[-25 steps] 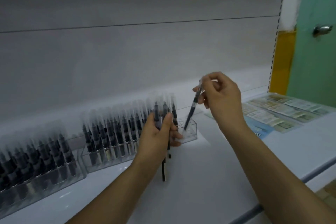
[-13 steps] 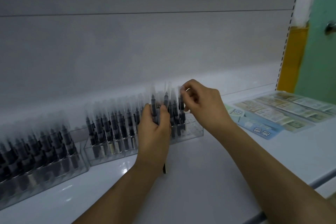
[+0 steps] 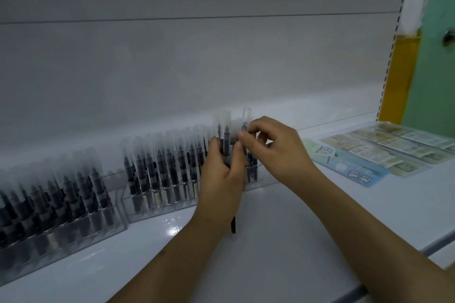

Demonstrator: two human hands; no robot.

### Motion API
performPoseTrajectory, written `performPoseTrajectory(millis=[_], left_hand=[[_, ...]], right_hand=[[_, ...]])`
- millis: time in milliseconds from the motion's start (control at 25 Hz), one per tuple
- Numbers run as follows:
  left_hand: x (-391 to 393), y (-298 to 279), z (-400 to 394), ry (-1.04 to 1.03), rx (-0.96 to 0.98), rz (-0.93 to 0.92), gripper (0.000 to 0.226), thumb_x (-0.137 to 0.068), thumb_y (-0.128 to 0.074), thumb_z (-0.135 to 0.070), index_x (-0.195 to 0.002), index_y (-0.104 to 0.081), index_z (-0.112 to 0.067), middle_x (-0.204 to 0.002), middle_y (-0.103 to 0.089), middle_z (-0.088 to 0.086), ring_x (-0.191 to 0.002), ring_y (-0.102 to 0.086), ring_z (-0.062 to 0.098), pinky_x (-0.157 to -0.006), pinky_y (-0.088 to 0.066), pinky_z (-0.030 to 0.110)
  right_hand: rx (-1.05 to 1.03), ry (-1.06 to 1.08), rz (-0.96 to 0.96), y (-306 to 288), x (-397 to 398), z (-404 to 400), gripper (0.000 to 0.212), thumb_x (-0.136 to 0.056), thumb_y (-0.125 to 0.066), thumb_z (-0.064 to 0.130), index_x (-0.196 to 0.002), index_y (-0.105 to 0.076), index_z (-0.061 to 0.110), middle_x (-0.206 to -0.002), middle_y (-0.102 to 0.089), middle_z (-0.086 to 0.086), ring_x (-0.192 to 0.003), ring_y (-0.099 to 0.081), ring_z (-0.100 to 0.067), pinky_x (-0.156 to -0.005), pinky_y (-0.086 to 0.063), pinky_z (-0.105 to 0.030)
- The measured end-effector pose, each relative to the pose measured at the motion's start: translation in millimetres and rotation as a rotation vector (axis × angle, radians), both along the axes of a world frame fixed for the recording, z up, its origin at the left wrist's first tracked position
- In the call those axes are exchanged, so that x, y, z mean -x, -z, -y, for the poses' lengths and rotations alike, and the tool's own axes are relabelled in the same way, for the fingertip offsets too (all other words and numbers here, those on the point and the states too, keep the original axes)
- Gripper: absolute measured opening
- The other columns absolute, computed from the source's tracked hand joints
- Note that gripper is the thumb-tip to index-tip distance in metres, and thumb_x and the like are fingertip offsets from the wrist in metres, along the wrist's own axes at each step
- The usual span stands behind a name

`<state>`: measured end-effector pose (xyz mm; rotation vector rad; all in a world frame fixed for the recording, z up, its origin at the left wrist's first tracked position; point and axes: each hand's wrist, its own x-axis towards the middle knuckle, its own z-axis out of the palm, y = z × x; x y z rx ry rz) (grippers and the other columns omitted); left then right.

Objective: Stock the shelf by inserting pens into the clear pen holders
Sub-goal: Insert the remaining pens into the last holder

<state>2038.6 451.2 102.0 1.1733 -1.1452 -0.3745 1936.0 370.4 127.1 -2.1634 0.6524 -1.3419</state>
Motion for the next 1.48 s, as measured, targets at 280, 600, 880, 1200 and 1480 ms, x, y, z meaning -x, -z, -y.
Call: performPoseTrajectory(millis=[280, 600, 880, 1200, 1480], left_hand=[[-2, 2, 2, 0.033, -0.085, -0.110, 0.016, -0.100, -0.051, -0.033, -0.098, -0.056, -0.018, -0.063, -0.053, 0.000, -0.045, -0.044, 0.010, -0.041, -0.039, 0.024], [-9, 4, 5, -0.078, -0.094, -0.290, 0.060, -0.097, -0.052, -0.046, -0.141, -0.040, -0.007, -0.050, -0.033, -0.005, -0.039, -0.027, 0.008, -0.037, -0.027, 0.022], [-3, 2, 1, -0.002, -0.012, -0.262, 0.025, -0.103, -0.045, -0.027, -0.115, -0.053, -0.006, -0.060, -0.038, 0.001, -0.045, -0.029, 0.010, -0.038, -0.026, 0.021], [-2, 3, -1, -0.022, 0.004, -0.185, 0.015, -0.100, -0.045, -0.015, -0.095, -0.058, -0.020, -0.059, -0.040, -0.004, -0.048, -0.032, 0.008, -0.043, -0.029, 0.021], [-5, 4, 3, -0.039, 0.018, -0.124, 0.016, -0.103, -0.042, -0.023, -0.102, -0.049, -0.008, -0.071, -0.040, 0.007, -0.055, -0.032, 0.015, -0.046, -0.029, 0.030]], right_hand=[[-0.201, 0.034, 0.638, -30, 26, 25, 0.013, -0.100, -0.056, 0.023, -0.088, -0.058, 0.017, -0.084, -0.071, -0.007, -0.055, -0.061, -0.018, -0.047, -0.044, -0.025], [-0.157, 0.093, 0.201, 13, 6, 49, 0.010, -0.099, -0.056, 0.018, -0.093, -0.061, 0.013, -0.081, -0.072, -0.002, -0.063, -0.069, -0.015, -0.066, -0.058, -0.024], [0.024, 0.206, -0.182, 17, -3, 58, 0.022, -0.101, -0.051, 0.027, -0.089, -0.058, 0.010, -0.069, -0.058, 0.004, -0.061, -0.050, -0.010, -0.058, -0.036, -0.013], [0.088, 0.166, -0.273, 22, -8, 59, 0.025, -0.105, -0.041, 0.021, -0.086, -0.053, 0.012, -0.067, -0.054, 0.002, -0.061, -0.047, -0.013, -0.057, -0.034, -0.024], [0.144, 0.309, -0.157, 22, 1, 53, 0.025, -0.103, -0.045, 0.035, -0.093, -0.060, 0.018, -0.083, -0.054, 0.006, -0.070, -0.046, 0.000, -0.063, -0.032, -0.015]])
